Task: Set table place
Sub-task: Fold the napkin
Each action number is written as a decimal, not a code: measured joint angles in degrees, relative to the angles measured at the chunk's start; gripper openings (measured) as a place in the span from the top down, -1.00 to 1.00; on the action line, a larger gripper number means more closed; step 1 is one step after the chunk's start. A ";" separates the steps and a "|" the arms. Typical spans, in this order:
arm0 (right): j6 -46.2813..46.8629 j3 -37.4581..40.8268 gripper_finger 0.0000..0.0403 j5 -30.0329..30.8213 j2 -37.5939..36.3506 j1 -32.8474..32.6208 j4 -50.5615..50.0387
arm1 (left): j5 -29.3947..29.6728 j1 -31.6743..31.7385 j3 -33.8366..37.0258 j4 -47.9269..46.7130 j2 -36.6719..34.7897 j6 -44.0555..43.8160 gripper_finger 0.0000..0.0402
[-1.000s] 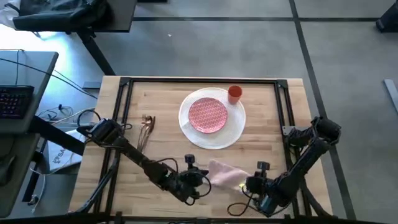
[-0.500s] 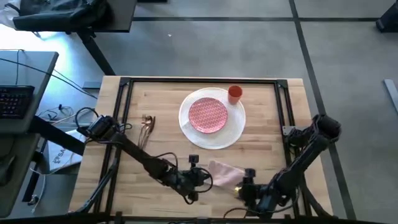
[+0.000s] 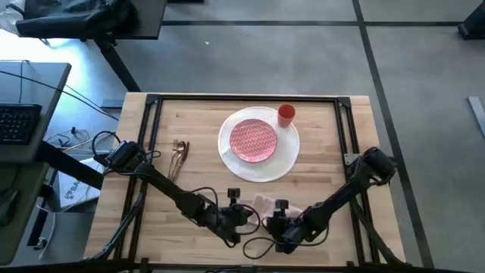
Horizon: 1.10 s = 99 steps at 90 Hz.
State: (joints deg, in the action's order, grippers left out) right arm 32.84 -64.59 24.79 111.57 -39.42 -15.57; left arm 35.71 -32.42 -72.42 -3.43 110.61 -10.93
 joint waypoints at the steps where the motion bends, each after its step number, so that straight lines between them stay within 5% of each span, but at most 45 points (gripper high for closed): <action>1: -0.11 0.00 0.55 -0.18 0.07 0.17 0.00 | 0.05 0.00 0.00 -0.02 0.00 -0.02 1.00; 19: -2.00 -0.03 0.96 -1.23 -1.00 1.33 -1.12 | 0.15 -0.05 0.00 -0.13 0.00 0.06 1.00; 61: -5.45 -5.26 1.00 9.80 -18.14 1.40 -16.09 | 16.33 -4.32 0.00 8.31 0.00 11.50 0.98; 75: -8.16 -5.62 1.00 10.80 -22.53 1.95 -15.11 | 17.17 -5.16 0.00 14.02 0.00 18.00 0.79; 99: -8.85 -5.62 1.00 10.60 -23.84 1.87 -15.08 | 19.03 -3.67 0.00 15.04 0.00 14.81 0.28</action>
State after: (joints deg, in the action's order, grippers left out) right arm 24.00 -70.22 35.40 87.72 -37.55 -30.65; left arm 54.74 -36.10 -72.42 11.60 110.61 3.87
